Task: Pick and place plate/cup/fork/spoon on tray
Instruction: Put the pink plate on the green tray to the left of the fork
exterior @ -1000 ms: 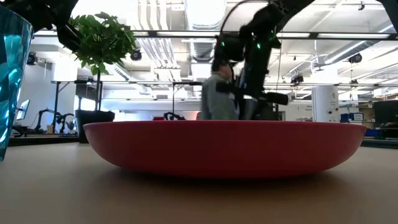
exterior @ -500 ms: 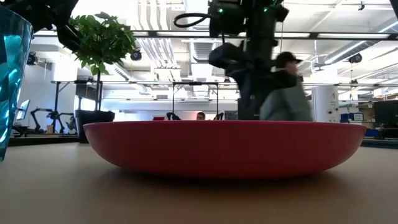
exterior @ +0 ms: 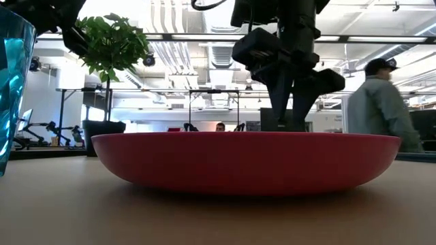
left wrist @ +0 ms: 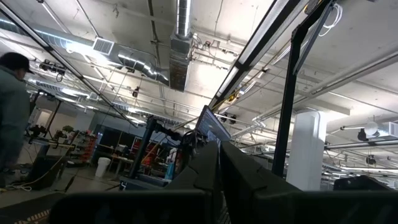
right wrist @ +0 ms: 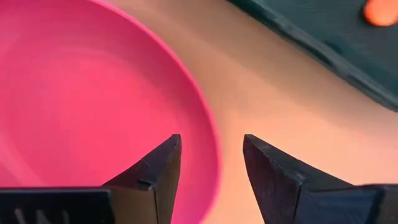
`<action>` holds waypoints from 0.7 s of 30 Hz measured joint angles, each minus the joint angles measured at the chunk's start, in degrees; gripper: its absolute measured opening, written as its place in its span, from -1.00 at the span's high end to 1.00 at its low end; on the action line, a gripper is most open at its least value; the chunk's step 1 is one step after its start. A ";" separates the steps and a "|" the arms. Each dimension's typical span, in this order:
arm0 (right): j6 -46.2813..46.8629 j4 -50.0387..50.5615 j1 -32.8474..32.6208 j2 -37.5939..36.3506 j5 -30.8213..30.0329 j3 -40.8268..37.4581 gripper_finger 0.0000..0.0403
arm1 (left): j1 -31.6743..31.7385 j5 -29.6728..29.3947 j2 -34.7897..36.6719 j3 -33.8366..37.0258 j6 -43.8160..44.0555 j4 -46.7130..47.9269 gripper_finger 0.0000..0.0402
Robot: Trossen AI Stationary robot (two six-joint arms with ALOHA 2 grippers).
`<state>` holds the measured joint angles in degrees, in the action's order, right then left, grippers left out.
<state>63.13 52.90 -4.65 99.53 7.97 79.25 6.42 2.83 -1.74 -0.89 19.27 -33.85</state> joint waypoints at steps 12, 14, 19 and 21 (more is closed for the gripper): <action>-2.21 -3.65 -0.48 5.45 3.81 -0.69 0.19 | -0.02 0.06 0.00 0.00 0.06 -0.02 1.00; -2.80 -4.63 -0.48 6.77 5.23 -0.69 0.20 | -0.01 0.09 0.00 0.00 0.06 -0.03 1.00; -3.74 -6.96 -0.48 9.48 7.49 -0.67 0.28 | 0.00 0.11 0.00 0.00 0.08 -0.02 1.00; -3.76 -7.01 -0.48 10.28 7.61 -0.66 0.38 | -0.02 0.13 0.00 0.00 0.08 -0.06 1.00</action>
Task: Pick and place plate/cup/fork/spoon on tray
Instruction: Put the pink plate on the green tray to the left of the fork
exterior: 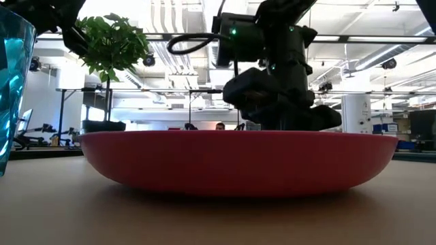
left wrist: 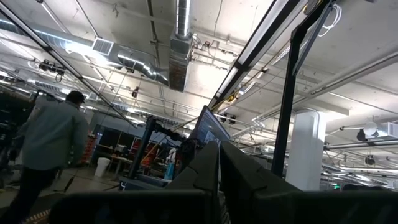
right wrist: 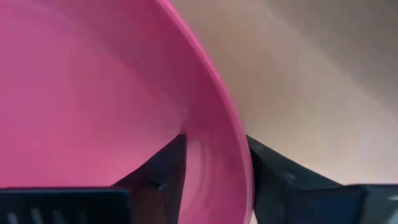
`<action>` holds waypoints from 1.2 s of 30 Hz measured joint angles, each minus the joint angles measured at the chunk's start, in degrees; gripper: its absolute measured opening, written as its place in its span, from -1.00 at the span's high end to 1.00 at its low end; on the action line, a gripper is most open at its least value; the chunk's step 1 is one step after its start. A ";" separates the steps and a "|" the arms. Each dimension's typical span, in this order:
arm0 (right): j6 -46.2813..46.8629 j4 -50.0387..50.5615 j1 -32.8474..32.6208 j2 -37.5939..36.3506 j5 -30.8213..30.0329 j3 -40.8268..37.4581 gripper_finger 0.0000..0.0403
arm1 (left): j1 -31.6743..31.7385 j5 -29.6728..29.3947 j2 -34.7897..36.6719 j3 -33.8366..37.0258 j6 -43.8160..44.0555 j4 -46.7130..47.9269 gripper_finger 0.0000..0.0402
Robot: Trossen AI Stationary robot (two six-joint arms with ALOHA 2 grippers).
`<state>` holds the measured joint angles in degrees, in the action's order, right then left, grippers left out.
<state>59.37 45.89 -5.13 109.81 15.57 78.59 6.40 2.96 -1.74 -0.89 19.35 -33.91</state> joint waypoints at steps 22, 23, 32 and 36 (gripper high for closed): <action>1.35 -3.68 0.42 -7.12 -18.60 5.72 0.96 | 0.01 0.07 -0.04 0.00 -0.02 0.18 1.00; 1.10 -2.64 0.59 -7.67 -20.34 6.48 0.96 | 0.00 0.07 -0.04 0.00 -0.02 0.24 1.00; -3.77 7.21 6.70 -13.84 -34.90 9.43 0.96 | 0.00 0.07 -0.07 0.00 -0.04 0.52 1.00; -7.73 6.61 11.73 -14.55 -35.32 9.41 0.96 | 0.00 0.07 -0.09 0.00 -0.07 0.52 1.00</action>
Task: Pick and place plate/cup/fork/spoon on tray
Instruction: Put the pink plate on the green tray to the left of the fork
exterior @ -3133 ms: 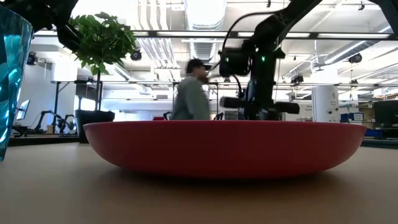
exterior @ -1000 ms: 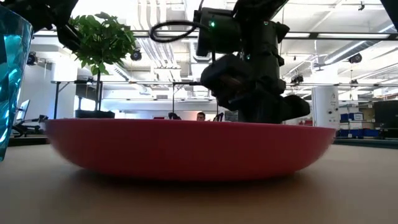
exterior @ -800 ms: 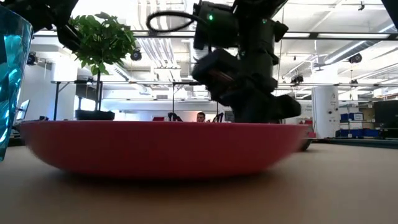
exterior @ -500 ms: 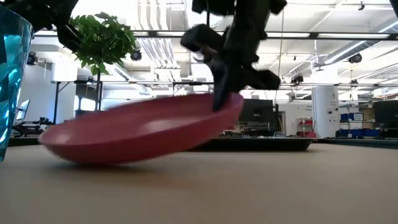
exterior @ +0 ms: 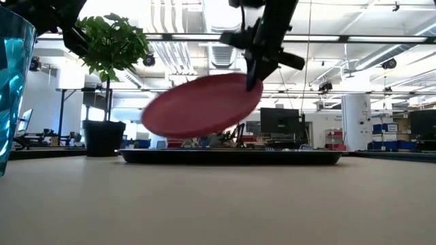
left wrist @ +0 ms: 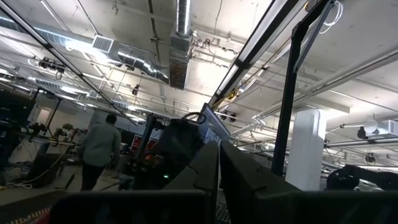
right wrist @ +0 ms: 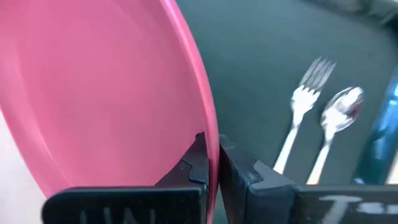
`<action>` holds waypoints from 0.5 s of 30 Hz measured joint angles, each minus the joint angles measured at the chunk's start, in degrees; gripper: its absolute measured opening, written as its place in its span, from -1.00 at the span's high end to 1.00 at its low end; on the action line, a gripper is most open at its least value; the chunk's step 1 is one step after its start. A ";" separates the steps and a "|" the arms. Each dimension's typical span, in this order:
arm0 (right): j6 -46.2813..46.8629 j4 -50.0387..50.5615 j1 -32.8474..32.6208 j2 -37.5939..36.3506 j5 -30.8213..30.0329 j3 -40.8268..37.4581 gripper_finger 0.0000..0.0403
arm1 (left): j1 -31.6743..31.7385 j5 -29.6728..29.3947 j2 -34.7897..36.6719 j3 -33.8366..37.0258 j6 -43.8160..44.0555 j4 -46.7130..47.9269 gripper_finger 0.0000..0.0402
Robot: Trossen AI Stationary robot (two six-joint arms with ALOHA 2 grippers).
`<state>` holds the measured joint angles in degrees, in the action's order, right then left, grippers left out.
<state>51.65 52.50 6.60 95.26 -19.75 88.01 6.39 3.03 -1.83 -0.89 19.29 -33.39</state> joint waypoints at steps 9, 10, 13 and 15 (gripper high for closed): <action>-5.57 0.70 9.09 2.52 3.19 -0.11 0.96 | 0.02 0.00 0.00 0.07 -0.04 0.04 1.00; -6.05 1.03 9.77 3.04 3.34 -0.12 0.96 | 0.02 0.00 0.00 0.07 -0.07 0.07 1.00; -6.51 1.05 11.32 4.31 4.83 -0.30 0.96 | 0.01 0.00 0.00 0.07 -0.10 0.07 1.00; -6.93 0.99 12.14 5.31 6.24 -0.42 0.96 | 0.02 0.00 -0.02 0.07 -0.11 0.04 1.00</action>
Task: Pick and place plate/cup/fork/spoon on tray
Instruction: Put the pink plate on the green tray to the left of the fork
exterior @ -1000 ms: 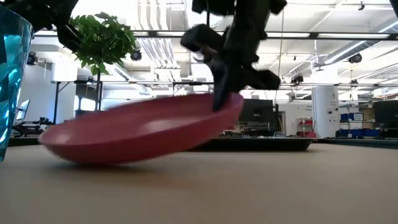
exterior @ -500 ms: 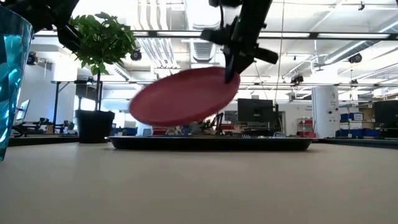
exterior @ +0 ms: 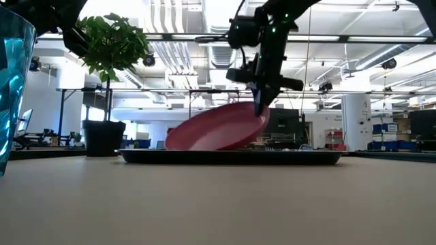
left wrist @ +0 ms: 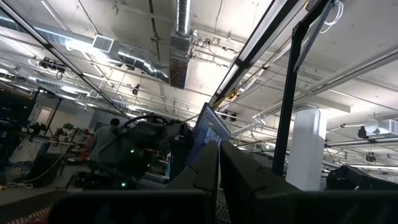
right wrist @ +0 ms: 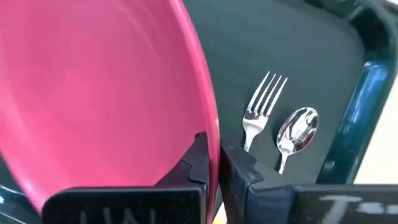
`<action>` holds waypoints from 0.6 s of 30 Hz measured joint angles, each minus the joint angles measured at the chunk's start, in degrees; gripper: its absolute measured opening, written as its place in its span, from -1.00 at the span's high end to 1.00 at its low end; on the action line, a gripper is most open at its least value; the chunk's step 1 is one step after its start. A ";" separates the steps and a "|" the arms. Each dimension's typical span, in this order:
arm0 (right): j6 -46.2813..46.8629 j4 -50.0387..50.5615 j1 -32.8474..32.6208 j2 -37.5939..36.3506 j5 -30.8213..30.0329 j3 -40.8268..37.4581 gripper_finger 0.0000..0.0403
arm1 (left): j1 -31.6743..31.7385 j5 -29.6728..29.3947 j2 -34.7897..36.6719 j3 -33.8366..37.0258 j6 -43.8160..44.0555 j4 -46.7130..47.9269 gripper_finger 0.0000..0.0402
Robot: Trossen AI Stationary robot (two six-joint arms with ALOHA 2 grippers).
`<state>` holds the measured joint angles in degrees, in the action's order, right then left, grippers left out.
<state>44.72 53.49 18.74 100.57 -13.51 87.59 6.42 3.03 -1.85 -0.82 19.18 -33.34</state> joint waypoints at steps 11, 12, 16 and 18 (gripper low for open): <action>-2.65 -0.39 1.29 7.47 3.69 -0.09 0.96 | -0.02 0.00 0.00 0.00 0.00 0.00 1.00; -2.72 -0.34 1.30 7.85 3.65 -0.09 0.96 | 0.00 0.00 0.00 0.00 0.02 0.00 1.00; -3.59 -0.41 1.79 9.03 3.72 -0.11 0.96 | 0.00 0.00 0.00 0.02 0.02 0.00 1.00; -3.62 -0.39 1.94 9.63 3.84 -0.11 0.96 | -0.01 0.00 0.00 0.04 0.02 0.00 1.00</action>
<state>41.10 53.10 20.68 110.20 -9.67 87.48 6.41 3.03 -1.85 -0.78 19.20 -33.34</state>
